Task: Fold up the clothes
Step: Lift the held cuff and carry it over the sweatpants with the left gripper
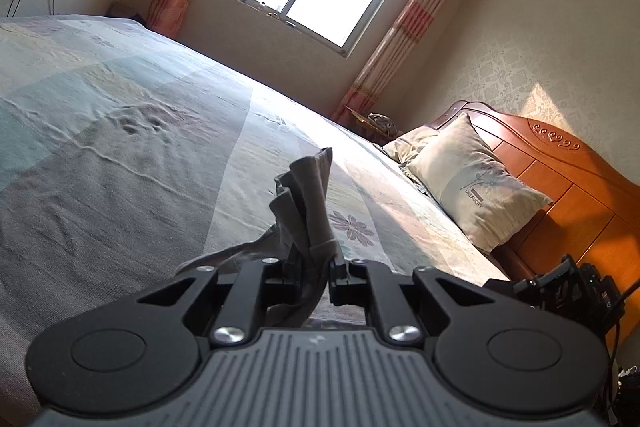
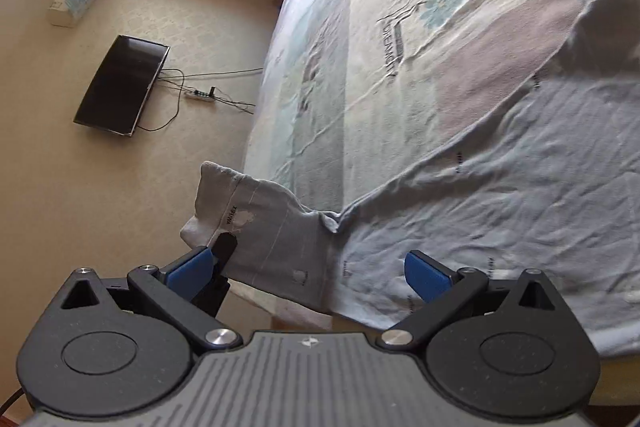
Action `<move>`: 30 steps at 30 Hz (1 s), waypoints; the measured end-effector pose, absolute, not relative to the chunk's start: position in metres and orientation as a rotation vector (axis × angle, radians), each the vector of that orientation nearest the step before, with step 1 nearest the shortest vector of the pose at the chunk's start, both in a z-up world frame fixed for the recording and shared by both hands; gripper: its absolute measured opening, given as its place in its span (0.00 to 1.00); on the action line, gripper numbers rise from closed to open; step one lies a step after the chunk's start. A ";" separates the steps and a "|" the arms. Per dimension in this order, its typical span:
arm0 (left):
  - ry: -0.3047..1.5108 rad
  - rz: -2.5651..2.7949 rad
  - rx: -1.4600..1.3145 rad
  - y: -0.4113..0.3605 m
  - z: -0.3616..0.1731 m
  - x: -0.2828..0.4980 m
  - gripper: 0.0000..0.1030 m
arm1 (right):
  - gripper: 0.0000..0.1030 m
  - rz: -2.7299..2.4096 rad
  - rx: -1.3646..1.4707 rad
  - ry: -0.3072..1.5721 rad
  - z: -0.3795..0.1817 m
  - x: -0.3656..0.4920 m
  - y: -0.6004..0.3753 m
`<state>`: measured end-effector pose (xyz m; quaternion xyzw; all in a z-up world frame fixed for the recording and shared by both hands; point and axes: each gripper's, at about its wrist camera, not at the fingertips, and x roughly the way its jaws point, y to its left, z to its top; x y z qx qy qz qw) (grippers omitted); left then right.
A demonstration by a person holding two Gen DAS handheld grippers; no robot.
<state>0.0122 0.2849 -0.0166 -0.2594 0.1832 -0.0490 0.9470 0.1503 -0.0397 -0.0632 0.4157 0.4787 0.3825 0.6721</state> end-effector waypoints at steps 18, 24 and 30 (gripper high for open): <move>0.272 -0.023 -0.710 0.342 -0.039 -0.014 0.09 | 1.00 0.963 0.892 1.321 -0.116 0.221 0.164; 0.266 -0.034 -0.741 0.350 -0.050 -0.016 0.09 | 1.00 0.881 0.896 1.253 -0.123 0.223 0.172; 0.276 -0.066 -0.698 0.341 -0.045 -0.012 0.09 | 1.00 0.833 0.908 1.196 -0.107 0.217 0.146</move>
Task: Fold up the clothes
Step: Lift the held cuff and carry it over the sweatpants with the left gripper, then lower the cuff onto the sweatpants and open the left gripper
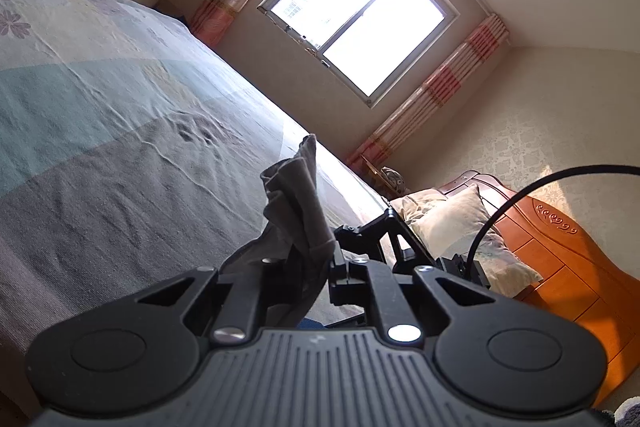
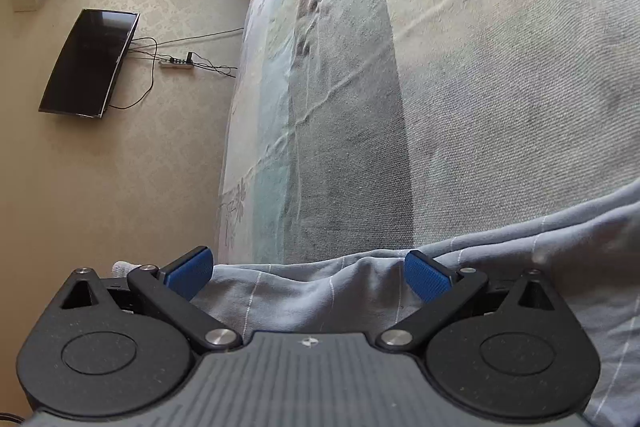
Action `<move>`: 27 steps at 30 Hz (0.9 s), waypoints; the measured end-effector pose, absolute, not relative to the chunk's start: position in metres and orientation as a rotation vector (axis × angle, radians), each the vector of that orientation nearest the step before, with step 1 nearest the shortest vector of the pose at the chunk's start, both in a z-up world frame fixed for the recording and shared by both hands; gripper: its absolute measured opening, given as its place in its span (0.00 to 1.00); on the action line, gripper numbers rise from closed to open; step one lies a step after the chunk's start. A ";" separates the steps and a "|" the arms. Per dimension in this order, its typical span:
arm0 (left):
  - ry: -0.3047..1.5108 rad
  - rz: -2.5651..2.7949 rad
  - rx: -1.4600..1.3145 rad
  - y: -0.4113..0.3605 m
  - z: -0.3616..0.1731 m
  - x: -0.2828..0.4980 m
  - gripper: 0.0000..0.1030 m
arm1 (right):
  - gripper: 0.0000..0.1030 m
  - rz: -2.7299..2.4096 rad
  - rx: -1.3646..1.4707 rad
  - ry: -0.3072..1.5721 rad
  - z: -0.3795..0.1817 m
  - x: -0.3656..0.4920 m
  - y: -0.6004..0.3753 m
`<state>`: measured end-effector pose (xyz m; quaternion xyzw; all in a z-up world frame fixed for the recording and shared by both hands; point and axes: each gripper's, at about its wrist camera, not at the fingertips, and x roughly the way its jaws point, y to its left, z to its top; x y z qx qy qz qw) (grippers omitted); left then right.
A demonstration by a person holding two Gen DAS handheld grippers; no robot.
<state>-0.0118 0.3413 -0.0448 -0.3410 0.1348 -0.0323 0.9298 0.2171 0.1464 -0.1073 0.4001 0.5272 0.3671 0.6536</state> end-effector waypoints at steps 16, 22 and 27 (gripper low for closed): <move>0.495 -0.158 -0.216 0.212 -0.045 0.032 0.09 | 1.00 0.485 0.870 0.981 -0.067 0.139 -0.092; 0.619 -0.163 -0.032 0.163 -0.076 0.048 0.09 | 1.00 0.358 0.935 1.006 -0.090 0.114 -0.139; 0.647 -0.155 0.085 0.144 -0.080 0.049 0.09 | 1.00 0.364 0.928 1.001 -0.093 0.107 -0.146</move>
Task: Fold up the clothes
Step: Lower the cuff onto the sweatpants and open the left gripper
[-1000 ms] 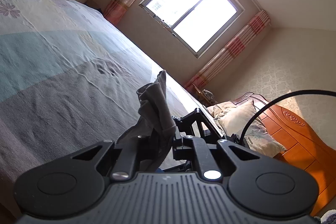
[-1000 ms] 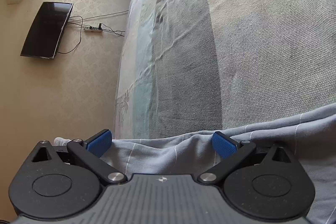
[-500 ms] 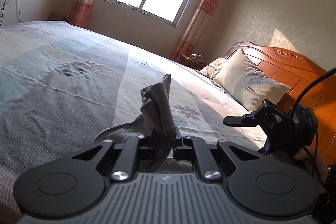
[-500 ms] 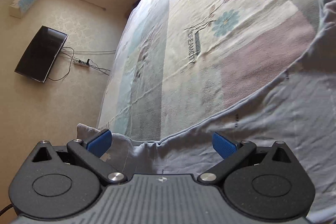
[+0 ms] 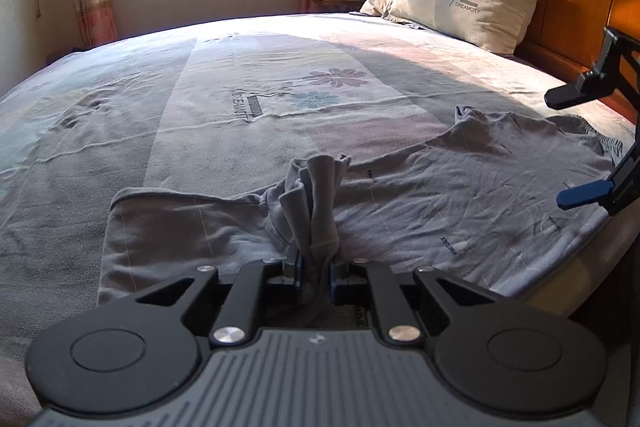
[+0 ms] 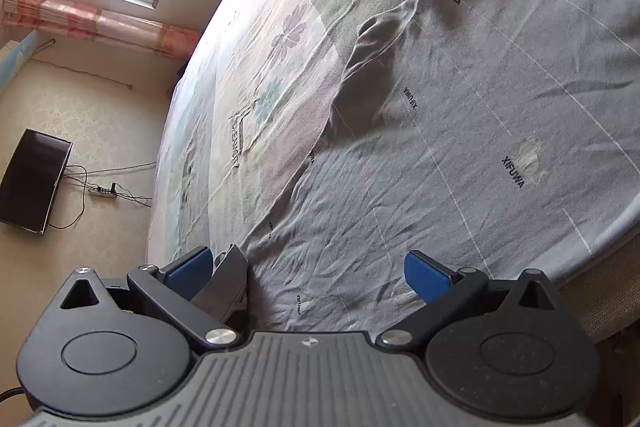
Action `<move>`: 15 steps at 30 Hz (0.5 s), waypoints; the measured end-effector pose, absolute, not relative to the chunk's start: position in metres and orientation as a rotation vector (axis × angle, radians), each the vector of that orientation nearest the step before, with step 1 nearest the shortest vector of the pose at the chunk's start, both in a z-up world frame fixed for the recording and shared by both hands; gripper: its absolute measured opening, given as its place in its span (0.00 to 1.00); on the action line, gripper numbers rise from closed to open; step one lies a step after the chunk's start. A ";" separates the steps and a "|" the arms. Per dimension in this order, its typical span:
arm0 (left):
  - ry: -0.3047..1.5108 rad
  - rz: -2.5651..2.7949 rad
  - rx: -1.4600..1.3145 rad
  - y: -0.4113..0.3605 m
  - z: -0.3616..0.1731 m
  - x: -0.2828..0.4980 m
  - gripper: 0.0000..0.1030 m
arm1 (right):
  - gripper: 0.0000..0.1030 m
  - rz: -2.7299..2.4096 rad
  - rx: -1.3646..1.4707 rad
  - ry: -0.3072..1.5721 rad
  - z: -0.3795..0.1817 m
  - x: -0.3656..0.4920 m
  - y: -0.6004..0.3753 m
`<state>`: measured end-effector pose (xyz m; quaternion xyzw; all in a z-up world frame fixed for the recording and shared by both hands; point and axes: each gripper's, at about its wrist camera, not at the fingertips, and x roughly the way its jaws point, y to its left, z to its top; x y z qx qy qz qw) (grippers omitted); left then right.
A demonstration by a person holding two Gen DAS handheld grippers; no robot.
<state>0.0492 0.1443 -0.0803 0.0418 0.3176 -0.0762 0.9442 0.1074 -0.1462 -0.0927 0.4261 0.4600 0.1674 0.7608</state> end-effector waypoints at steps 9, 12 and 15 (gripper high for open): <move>0.658 -0.273 0.249 0.126 -0.073 0.038 0.46 | 1.00 0.420 0.753 1.023 -0.087 0.101 -0.129; 0.640 -0.310 0.209 0.134 -0.061 0.029 0.46 | 1.00 0.420 0.668 1.010 -0.081 0.098 -0.125; 0.589 -0.288 0.136 0.159 -0.045 0.030 0.53 | 1.00 0.432 0.587 0.995 -0.075 0.095 -0.120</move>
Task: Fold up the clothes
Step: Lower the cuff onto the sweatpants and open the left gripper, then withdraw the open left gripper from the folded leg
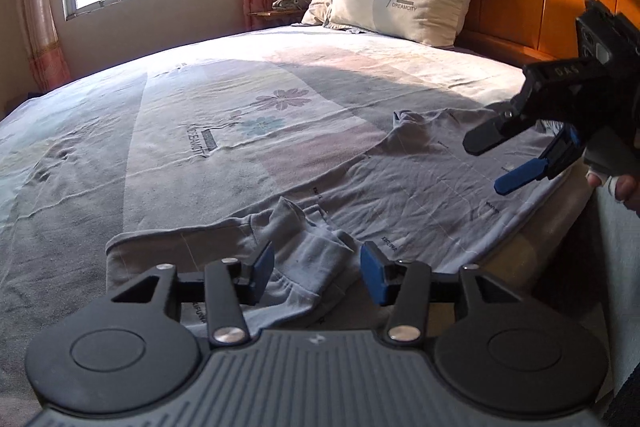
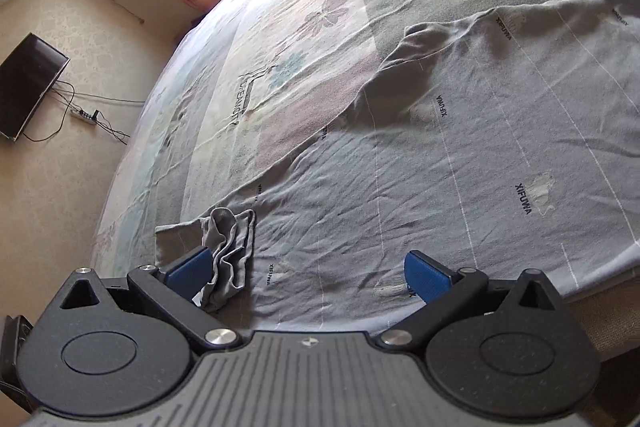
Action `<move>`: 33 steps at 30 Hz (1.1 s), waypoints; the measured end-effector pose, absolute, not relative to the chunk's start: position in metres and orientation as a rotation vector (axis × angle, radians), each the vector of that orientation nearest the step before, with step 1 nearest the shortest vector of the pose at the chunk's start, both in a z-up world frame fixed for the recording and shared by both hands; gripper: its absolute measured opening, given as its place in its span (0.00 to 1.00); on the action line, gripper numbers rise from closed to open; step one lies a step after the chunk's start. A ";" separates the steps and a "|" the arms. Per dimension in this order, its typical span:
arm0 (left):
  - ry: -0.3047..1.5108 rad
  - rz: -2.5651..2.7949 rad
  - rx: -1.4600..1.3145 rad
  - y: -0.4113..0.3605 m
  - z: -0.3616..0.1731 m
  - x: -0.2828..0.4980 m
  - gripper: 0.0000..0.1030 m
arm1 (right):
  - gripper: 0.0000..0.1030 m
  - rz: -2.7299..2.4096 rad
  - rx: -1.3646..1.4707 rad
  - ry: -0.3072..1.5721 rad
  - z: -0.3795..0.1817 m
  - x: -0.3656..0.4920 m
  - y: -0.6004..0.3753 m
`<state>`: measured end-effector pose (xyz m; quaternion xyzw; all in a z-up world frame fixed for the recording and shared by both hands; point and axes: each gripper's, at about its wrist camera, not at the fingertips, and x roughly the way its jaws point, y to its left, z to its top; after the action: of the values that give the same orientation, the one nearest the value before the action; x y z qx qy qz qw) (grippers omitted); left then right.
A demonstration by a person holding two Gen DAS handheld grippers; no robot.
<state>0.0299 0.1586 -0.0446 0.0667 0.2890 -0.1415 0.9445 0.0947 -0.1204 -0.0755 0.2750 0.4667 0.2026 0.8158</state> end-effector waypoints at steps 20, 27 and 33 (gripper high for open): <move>0.733 -0.163 -0.025 0.232 -0.087 0.043 0.60 | 1.00 0.578 0.346 0.983 -0.062 0.084 -0.071; 0.693 -0.143 -0.096 0.254 -0.062 0.018 0.61 | 1.00 0.751 0.092 0.917 -0.049 0.085 -0.010; 0.639 -0.100 -0.237 0.296 -0.037 0.026 0.61 | 1.00 0.962 -0.102 0.793 -0.041 0.094 0.057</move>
<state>0.0262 0.2956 -0.0372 -0.1161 0.3132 -0.0490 0.9413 0.0935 0.0570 -0.0413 -0.0479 0.3710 0.4503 0.8107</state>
